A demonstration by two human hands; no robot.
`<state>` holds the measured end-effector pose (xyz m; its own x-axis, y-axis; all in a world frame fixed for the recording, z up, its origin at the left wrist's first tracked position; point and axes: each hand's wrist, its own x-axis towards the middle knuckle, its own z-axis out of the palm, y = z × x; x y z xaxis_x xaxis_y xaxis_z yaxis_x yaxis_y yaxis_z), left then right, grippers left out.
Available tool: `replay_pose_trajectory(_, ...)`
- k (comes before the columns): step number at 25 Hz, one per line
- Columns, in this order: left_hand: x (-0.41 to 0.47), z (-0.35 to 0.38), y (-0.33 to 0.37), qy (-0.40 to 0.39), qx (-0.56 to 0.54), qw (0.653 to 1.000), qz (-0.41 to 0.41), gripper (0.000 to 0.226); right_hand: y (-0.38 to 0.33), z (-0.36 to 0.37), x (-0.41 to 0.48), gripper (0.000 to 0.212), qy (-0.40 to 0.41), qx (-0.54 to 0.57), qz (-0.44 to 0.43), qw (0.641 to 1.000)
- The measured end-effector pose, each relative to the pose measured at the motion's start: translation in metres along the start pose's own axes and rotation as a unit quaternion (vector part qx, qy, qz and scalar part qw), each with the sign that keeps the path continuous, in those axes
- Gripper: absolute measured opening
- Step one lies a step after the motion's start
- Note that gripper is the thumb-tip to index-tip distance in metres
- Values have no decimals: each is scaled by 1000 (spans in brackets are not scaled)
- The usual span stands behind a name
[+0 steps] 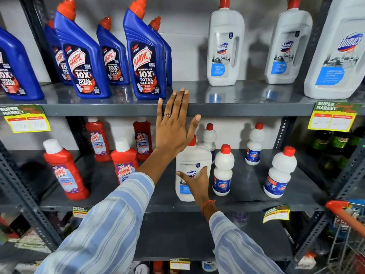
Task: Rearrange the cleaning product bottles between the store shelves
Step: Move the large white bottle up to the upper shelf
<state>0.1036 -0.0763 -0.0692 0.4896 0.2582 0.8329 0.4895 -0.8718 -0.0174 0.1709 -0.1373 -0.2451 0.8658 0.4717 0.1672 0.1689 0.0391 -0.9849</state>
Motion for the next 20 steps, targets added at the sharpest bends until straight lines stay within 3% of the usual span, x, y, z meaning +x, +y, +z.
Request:
replay_pose_trajectory(3,0,-7,0,-19,-20,1000,-4,67,-18,-8,-16,68,6,18,-36,999)
replay_pose_trajectory(10,6,-25,-8,-49,-121,991,-25,55,-102,-54,-44,57,86,16,-161,983)
replay_pose_trajectory(15,-1,-22,-2,-38,-58,998,9,52,-181,-93,-39,56,110,22,-213,971)
replay_pose_trajectory(20,-4,-14,3,-27,-9,1000,-5,58,-282,-120,-11,73,137,23,-249,959)
